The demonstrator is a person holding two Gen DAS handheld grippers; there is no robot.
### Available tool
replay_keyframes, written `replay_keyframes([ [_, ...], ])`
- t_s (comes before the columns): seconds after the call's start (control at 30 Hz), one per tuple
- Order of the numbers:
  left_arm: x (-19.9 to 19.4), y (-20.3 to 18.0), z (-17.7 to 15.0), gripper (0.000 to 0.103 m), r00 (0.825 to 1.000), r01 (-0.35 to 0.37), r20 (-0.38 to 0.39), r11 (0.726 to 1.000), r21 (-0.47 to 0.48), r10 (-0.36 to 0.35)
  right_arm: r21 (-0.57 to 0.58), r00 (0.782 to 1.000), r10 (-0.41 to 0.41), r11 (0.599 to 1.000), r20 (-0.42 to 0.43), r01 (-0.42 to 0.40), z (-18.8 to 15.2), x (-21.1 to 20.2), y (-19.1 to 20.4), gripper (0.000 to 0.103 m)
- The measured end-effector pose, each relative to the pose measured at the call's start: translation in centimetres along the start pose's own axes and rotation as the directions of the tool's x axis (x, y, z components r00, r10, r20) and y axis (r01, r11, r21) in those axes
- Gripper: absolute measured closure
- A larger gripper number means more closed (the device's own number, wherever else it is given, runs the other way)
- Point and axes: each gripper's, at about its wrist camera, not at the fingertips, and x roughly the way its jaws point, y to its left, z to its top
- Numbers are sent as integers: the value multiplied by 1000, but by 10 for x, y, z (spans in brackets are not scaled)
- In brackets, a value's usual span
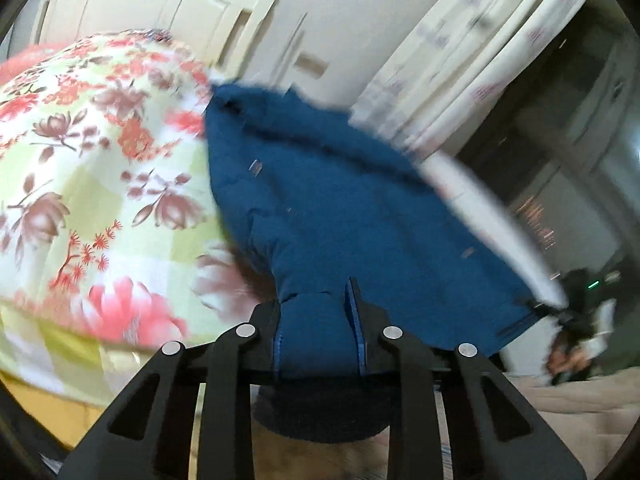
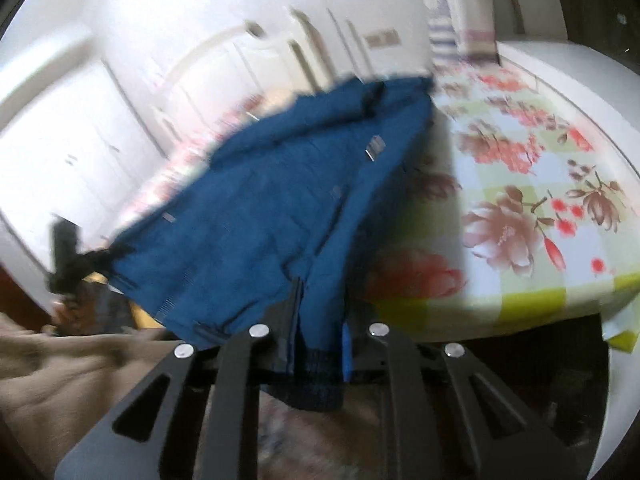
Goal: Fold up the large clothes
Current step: 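Grasp the jacket hem cuff with both tools, then lift the hem with both tools and fold it over toward the collar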
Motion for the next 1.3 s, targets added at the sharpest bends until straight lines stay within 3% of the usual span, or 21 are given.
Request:
replay_keyframes([
  [0.07,-28,-13,6,81,995,80,57,997,1,-80,3,996,59,998,69,-59,6,-32,10,88],
  [0.17,-50,-28,41,81,969,199,144,980,13,-199,-30,974,99,995,206,-95,40,-65,27,88],
  [0.3,-17,-22,125,81,951,260,187,964,-48,-247,-47,960,56,998,276,-45,135,-36,24,88],
  [0.4,51,2,198,80,974,212,118,960,-183,-193,29,972,-19,1000,235,12,207,24,-7,88],
  [0.5,128,32,243,79,997,65,-8,954,-292,-70,153,987,-70,987,147,47,260,104,-50,84],
  [0.6,182,74,257,79,989,-78,-149,918,-390,21,256,993,-85,965,77,63,277,168,-90,59],
  [0.63,194,89,257,77,986,-75,-169,902,-426,2,273,992,-96,959,78,72,275,176,-97,35],
  [0.67,198,98,256,75,985,-56,-169,892,-448,-23,294,989,-114,952,92,82,273,182,-108,23],
  [0.8,193,141,264,71,985,94,-74,843,-530,-156,297,984,-143,949,108,106,263,185,-140,23],
  [0.87,176,158,268,48,992,91,-25,838,-537,-124,270,982,-171,952,82,143,261,187,-153,23],
  [0.9,164,167,272,24,997,77,15,844,-530,-82,247,984,-169,957,58,150,260,192,-158,23],
  [0.93,158,169,275,7,997,74,43,856,-512,-61,225,985,-172,961,31,161,261,199,-162,23],
  [1.0,160,163,283,7,996,86,44,894,-440,-74,171,983,-184,968,-12,183,263,212,-162,23],
  [1.07,175,148,286,7,995,78,-26,931,-356,-94,104,981,-188,976,-52,193,268,228,-158,23],
  [1.13,197,123,285,7,991,25,-123,974,-224,-53,48,979,-183,981,-91,188,276,246,-151,23],
  [1.2,220,103,278,7,978,-17,-210,994,-105,-5,9,979,-163,986,-122,165,283,260,-143,23],
  [1.3,243,89,268,7,958,-44,-283,999,-9,40,-42,969,-158,987,-187,153,293,280,-132,23],
])
